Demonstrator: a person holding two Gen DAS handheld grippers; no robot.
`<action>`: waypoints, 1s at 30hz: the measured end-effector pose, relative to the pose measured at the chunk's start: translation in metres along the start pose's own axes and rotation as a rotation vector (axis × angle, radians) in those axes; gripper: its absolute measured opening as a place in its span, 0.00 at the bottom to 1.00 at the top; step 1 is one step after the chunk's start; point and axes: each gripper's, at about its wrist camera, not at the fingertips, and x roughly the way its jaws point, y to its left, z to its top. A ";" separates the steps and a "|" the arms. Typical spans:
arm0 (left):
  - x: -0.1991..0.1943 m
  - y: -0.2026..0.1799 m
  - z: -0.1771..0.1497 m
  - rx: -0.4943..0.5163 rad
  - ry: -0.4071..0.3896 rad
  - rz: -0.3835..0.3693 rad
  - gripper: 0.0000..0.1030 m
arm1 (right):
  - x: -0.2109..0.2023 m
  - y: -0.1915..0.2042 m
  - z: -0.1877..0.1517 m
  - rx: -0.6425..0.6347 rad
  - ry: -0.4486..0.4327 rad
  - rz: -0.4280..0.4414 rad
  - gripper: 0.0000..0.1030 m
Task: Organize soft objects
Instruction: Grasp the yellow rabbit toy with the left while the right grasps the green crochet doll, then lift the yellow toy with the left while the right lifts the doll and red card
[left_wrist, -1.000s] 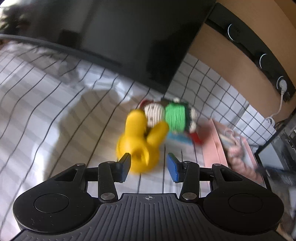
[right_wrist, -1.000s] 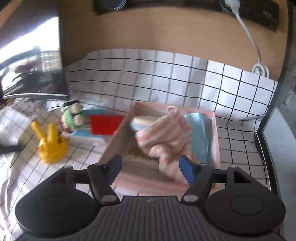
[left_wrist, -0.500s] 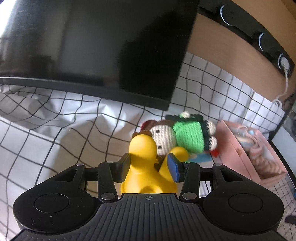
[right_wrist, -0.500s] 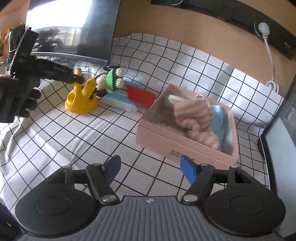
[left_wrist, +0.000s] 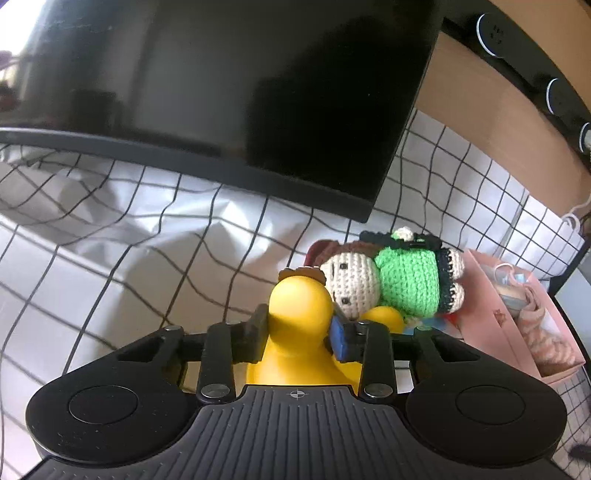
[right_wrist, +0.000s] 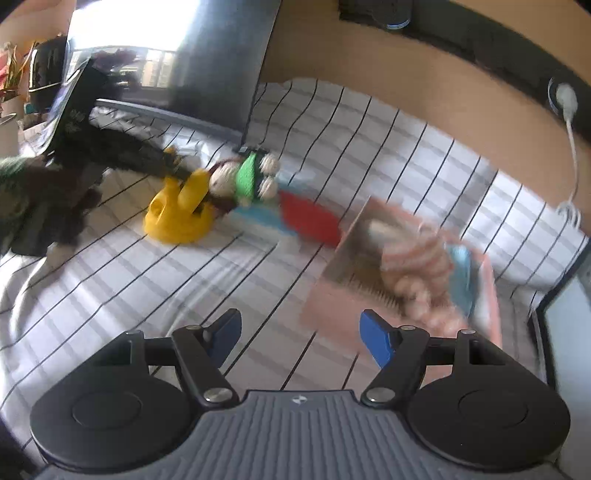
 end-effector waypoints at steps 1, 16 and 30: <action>-0.004 -0.001 -0.001 0.007 0.020 0.005 0.35 | 0.003 -0.002 0.006 -0.011 -0.010 -0.016 0.69; -0.100 0.011 -0.057 -0.104 0.078 -0.131 0.31 | 0.153 0.046 0.068 -0.565 0.146 -0.246 0.30; -0.114 0.041 -0.077 -0.231 0.051 -0.169 0.29 | 0.193 0.014 0.121 -0.430 0.119 -0.255 0.19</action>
